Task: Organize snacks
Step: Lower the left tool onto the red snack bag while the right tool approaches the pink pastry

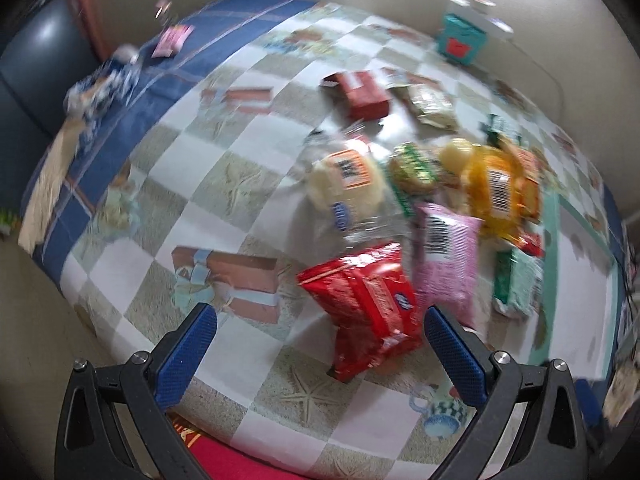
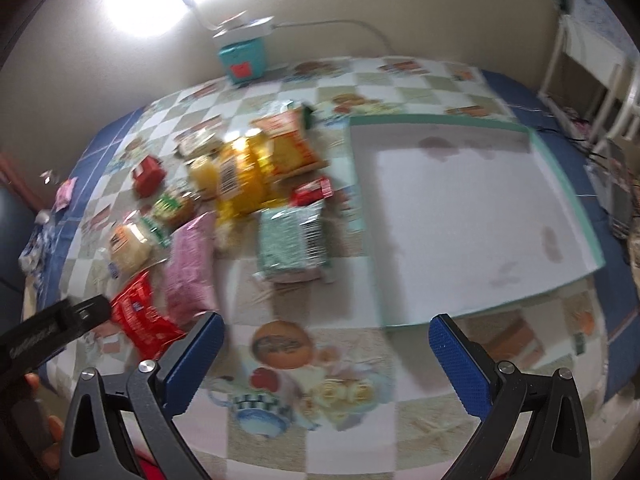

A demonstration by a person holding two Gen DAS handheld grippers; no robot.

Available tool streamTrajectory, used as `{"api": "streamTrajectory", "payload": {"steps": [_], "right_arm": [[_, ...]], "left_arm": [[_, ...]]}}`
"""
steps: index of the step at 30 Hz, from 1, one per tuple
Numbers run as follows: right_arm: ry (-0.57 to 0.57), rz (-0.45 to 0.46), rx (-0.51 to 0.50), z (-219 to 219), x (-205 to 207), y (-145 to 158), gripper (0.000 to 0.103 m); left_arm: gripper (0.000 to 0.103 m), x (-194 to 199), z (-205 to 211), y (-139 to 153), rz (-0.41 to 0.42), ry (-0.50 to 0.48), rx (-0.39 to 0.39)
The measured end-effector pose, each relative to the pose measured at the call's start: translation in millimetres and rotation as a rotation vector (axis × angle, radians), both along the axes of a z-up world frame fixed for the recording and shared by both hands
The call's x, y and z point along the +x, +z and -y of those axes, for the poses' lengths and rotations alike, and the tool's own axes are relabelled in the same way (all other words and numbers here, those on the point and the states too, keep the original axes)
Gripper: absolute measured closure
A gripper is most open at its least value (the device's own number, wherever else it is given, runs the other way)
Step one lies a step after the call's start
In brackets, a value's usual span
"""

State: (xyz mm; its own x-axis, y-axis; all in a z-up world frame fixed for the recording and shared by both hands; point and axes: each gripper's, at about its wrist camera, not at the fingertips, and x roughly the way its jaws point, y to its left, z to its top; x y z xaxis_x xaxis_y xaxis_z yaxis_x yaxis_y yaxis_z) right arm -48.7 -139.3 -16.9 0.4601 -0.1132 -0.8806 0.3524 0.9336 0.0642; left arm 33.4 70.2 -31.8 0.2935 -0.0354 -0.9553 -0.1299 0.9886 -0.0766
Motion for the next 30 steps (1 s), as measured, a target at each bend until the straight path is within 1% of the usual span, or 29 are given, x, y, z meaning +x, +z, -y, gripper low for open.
{"api": "streamTrajectory", "payload": {"steps": [2,5,9,14,17,21,25,27,30], "right_arm": [[0.026,-0.010,0.010,-9,6,-5,0.000],[0.067,-0.021,0.024,-21,17,-12,0.000],[0.099,-0.034,0.044,-33,28,-18,0.000],[0.120,-0.047,0.031,-41,36,-23,0.000],[0.124,-0.053,0.032,-40,37,-25,0.000],[0.122,-0.055,0.034,-38,37,-25,0.000],[0.119,-0.060,0.031,-38,38,-26,0.000],[0.121,-0.060,0.030,-38,39,-27,0.000],[0.124,-0.056,0.028,-39,39,-26,0.000]], "left_arm": [[0.000,5,-4,-11,-0.037,0.028,-0.013],[0.000,11,-6,-25,-0.065,0.053,-0.044],[0.000,20,-5,-36,-0.087,0.053,-0.095],[0.000,27,-3,-48,-0.103,0.040,-0.146],[0.000,33,-1,-49,-0.118,0.047,-0.209],[0.000,36,7,-53,-0.136,0.028,-0.211],[0.002,37,10,-58,-0.151,0.034,-0.213],[0.009,34,6,-59,-0.155,0.039,-0.213],[0.013,31,1,-64,-0.163,0.041,-0.212]]}}
